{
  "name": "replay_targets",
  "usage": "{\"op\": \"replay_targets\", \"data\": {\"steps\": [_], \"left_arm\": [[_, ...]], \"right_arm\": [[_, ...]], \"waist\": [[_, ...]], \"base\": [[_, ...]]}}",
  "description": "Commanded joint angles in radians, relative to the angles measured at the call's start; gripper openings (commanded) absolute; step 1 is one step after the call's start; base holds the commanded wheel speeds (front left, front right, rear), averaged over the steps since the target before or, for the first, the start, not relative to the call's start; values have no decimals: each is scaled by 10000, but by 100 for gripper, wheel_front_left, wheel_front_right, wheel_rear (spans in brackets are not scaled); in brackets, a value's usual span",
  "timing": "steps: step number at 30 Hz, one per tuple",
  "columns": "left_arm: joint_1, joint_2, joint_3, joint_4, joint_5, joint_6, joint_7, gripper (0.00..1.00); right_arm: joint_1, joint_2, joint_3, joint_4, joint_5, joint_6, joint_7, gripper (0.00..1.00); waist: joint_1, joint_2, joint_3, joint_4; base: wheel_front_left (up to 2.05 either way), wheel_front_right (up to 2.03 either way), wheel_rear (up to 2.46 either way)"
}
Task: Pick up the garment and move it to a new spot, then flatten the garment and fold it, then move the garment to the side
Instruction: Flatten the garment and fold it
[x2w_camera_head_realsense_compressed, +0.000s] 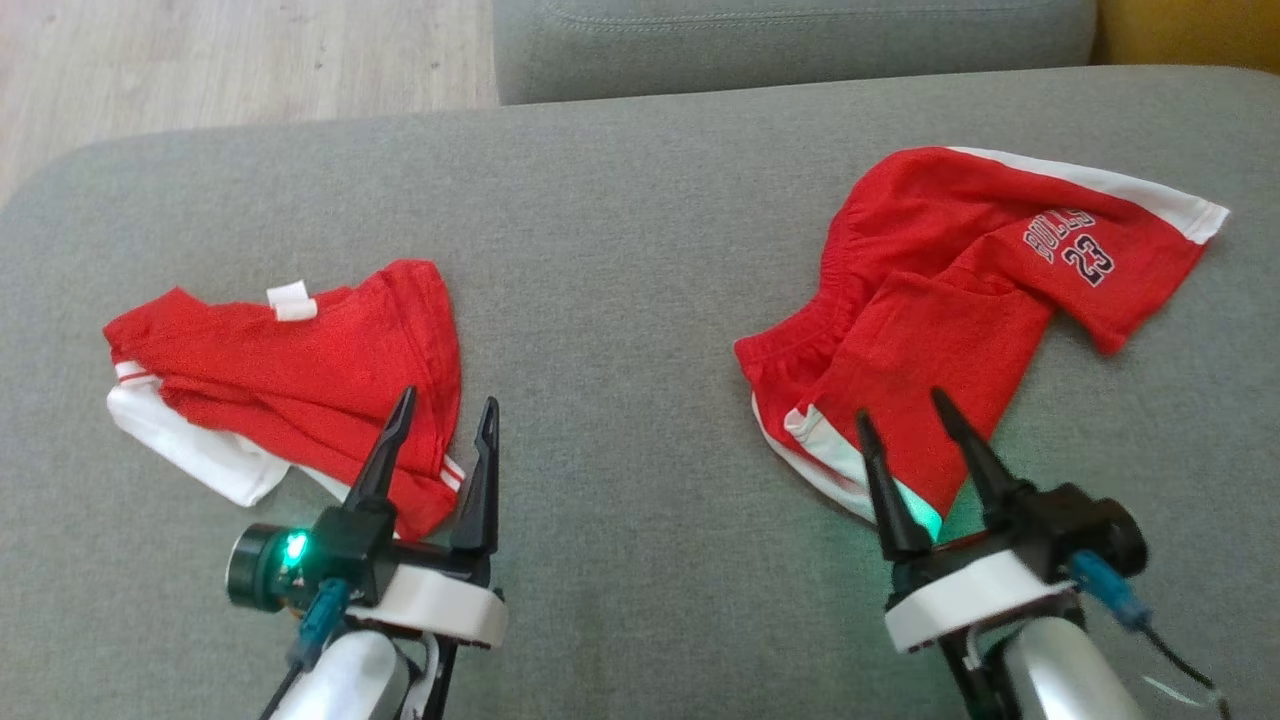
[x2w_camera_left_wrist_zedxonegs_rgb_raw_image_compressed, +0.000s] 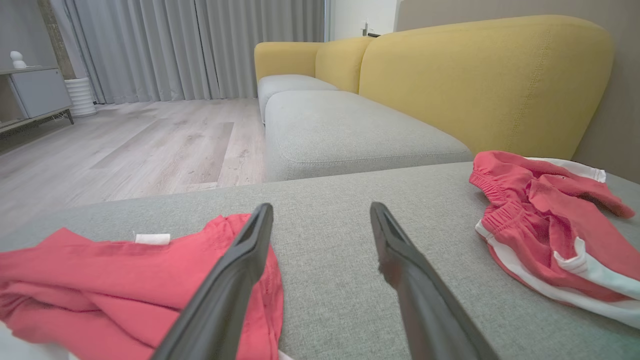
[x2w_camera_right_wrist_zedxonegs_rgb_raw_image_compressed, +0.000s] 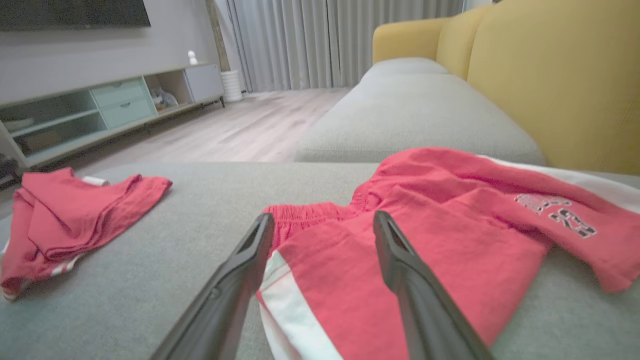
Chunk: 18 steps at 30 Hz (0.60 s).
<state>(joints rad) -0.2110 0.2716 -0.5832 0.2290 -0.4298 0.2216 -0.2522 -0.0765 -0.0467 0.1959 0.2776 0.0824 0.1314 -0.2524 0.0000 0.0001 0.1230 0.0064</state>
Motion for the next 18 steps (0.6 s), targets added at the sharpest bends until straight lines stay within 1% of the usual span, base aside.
{"op": "replay_targets", "data": {"steps": [1,3,4,8,13,17,18], "left_arm": [[-540,58,364,-216,93,-19,-94,100],[-574,-22,331,-142,122,-75,-94,100],[-626,-89,290,-59,159,-134,-94,100],[-713,-203,307,52,201,-199,-94,100],[-752,-251,402,113,269,-254,-95,100],[-744,-279,448,137,315,-290,-95,100],[-739,-291,462,145,332,-298,-95,100]], "right_arm": [[-495,-35,311,-117,-110,-7,-94,100],[-690,-35,506,367,-307,-7,-94,100],[-885,-35,649,876,-455,-7,-81,100],[-1287,-35,839,1727,-705,-7,57,100],[-1619,-35,689,2377,-855,-7,83,100],[-1725,-35,618,2658,-786,-7,80,100],[-1750,-35,605,2736,-736,-7,79,98]], "waist": [[0,-1,40,47],[0,-1,92,129],[0,-1,158,240],[0,-1,296,465],[0,-1,439,666],[0,-1,484,719],[0,-1,490,726]], "base": [[0,0,0],[0,0,0],[0,0,0],[0,0,0],[0,0,0],[0,0,0],[0,0,0]]}}
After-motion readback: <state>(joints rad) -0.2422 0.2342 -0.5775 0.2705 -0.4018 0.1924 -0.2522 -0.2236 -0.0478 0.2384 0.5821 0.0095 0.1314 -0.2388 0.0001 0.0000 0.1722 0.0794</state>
